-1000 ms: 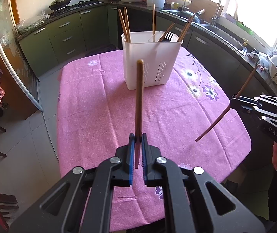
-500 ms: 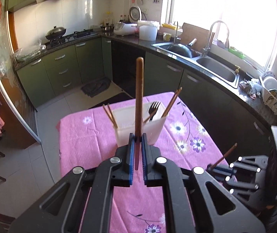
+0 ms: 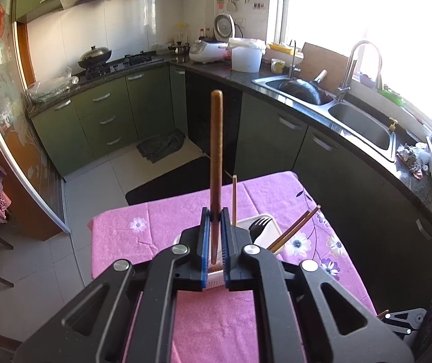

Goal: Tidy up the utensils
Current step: 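Carry both held chopsticks upright over the white basket, then lower both chopsticks into the basket and open both tools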

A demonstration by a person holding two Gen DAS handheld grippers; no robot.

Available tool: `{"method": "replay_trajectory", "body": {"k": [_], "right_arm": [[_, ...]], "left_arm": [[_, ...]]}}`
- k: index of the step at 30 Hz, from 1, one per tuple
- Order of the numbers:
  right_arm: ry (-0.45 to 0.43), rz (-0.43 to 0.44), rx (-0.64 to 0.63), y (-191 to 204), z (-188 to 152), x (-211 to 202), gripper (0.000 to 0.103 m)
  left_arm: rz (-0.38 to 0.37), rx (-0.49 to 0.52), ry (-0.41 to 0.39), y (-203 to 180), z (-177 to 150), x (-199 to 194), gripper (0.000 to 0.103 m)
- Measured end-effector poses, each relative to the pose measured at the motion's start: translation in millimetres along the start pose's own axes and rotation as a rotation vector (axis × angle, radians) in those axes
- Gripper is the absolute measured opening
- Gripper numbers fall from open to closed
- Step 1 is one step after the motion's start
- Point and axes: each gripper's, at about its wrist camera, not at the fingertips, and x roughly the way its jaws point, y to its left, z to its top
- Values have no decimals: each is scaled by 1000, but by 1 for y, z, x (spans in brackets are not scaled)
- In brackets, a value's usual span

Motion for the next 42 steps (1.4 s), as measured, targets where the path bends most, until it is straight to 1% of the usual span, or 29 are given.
{"method": "replay_trajectory", "body": {"k": [4,6,8,9,10,11,13,14,16,17,18,19,21,23,25,28,32,37,40,41,42], "right_arm": [[-21,1,0,1,8,-6,7],[-39,1,-8,5,15,-11,7],[-59,-2,-22,11,25,-18,7],[-74,-3,-28,15,31,-23,7],[-89,-2,-35,18,37,-28,7],[-105,-1,-43,21,45,-33,7],[-151,-9,-48,26,64,-45,7],[-176,-13,-47,27,74,-51,7],[-228,-11,-36,28,98,-60,7],[-252,-7,-29,27,109,-64,7],[-277,-1,-22,26,121,-66,7],[-302,0,-23,27,133,-68,7],[-354,-24,-29,27,153,-69,7],[-376,-48,-26,26,170,-61,7],[-361,-75,-12,23,183,-44,7],[-316,-101,-9,19,192,-13,7],[-241,-113,7,12,190,25,7],[-162,-118,-10,10,174,62,7],[-137,-120,-23,11,167,75,9],[-138,-114,-22,11,166,74,13],[-147,-104,-24,11,162,69,14]], "left_arm": [[17,-3,94,7,-17,28,7],[10,-8,135,11,-25,41,7],[16,-8,156,14,-33,47,10],[9,-11,153,17,-37,45,15],[3,-14,143,18,-39,42,19],[-2,-18,125,19,-41,36,21],[-19,-24,78,19,-43,18,28],[-29,-27,48,20,-46,6,30],[-39,-31,-8,20,-52,-19,39],[-41,-30,-37,21,-59,-32,40],[-37,-30,-63,20,-65,-44,47],[-36,-30,-88,21,-73,-56,57],[-32,-25,-141,21,-90,-77,68],[8,-4,-191,17,-110,-92,76],[38,1,-242,14,-130,-104,85],[61,-5,-282,12,-153,-115,93],[91,-17,-309,8,-175,-120,96],[83,-55,-307,10,-196,-120,96],[83,-54,-276,10,-202,-113,96],[88,-53,-268,10,-203,-111,96],[89,-55,-264,10,-204,-109,96]]}}
